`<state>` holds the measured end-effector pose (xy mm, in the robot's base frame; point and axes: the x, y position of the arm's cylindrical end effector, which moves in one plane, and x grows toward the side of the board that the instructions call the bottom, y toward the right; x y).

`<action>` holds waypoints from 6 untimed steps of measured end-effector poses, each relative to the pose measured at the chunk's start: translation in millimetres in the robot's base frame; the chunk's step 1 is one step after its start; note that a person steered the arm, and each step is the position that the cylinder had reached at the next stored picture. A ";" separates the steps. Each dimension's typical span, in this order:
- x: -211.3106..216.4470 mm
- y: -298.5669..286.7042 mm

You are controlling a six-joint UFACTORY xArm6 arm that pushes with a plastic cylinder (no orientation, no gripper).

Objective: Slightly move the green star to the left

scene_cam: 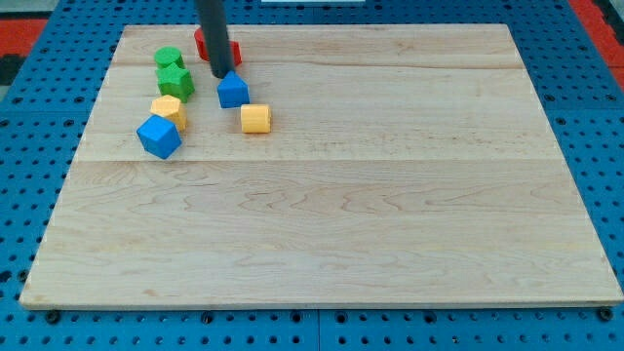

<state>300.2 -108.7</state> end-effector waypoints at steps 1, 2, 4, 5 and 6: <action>13.9 -4.8; 21.1 -3.3; 27.2 -67.6; 31.2 -60.7; 41.3 -12.9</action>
